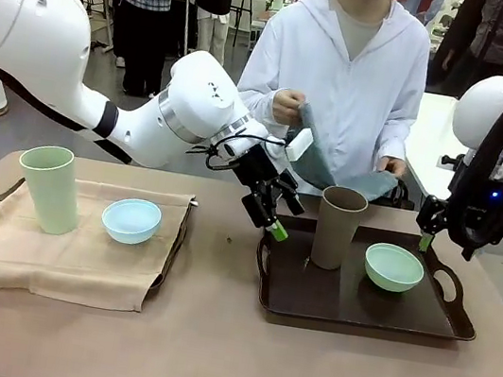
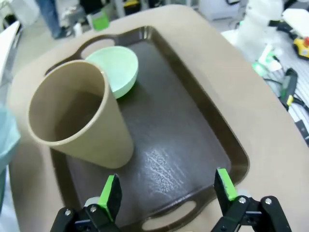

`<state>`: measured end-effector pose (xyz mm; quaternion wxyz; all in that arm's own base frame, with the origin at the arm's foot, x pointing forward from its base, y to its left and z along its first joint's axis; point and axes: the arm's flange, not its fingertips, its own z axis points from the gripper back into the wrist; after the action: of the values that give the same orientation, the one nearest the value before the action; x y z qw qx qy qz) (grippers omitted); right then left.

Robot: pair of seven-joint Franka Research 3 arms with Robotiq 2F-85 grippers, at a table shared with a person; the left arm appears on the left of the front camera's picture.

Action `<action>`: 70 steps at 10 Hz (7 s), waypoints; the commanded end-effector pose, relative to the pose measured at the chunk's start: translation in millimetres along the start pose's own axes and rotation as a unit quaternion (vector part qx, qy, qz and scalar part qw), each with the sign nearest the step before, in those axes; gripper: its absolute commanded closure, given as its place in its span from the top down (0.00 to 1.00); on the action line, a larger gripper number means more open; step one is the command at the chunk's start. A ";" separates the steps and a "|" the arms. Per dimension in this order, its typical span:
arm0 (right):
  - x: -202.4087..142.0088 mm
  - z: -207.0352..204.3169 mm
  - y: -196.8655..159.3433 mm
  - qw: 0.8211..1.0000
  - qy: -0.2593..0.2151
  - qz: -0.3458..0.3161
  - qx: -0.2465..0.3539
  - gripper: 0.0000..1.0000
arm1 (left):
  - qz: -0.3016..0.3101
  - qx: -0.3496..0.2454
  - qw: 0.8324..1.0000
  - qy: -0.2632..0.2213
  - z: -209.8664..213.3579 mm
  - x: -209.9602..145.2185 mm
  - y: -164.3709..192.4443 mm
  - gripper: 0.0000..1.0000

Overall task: Set up a tray with a mat and arrange the tableware.
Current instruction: Pick up the Picnic Bowl and Reusable plastic cup from the Handle tray in front of the human's position and hold them in the air, then place the Picnic Bowl and Reusable plastic cup back onto the Handle tray in front of the human's position.

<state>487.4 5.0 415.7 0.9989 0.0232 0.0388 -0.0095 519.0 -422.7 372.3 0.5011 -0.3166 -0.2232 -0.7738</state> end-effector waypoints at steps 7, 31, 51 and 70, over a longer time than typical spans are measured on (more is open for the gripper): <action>11.1 -29.2 -6.1 1.000 0.003 0.003 0.023 0.87 | 0.057 0.123 0.990 -0.033 -32.6 -9.8 24.7 1.00; 37.3 -69.8 19.5 0.998 0.025 0.034 0.049 0.87 | 0.068 0.121 0.988 -0.065 -107.0 -10.1 61.2 1.00; -51.6 83.7 11.2 0.999 -0.002 0.042 0.017 0.00 | 0.084 0.176 0.980 -0.036 1.3 81.5 -29.8 0.22; -98.0 148.2 10.2 0.998 -0.005 0.054 0.025 0.00 | 0.046 0.216 0.974 -0.046 42.2 156.4 -65.5 0.22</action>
<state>401.1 9.9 574.2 0.9972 0.0505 0.0343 0.0440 421.2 -465.9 506.9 0.5885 -0.2484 -0.3925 -0.6618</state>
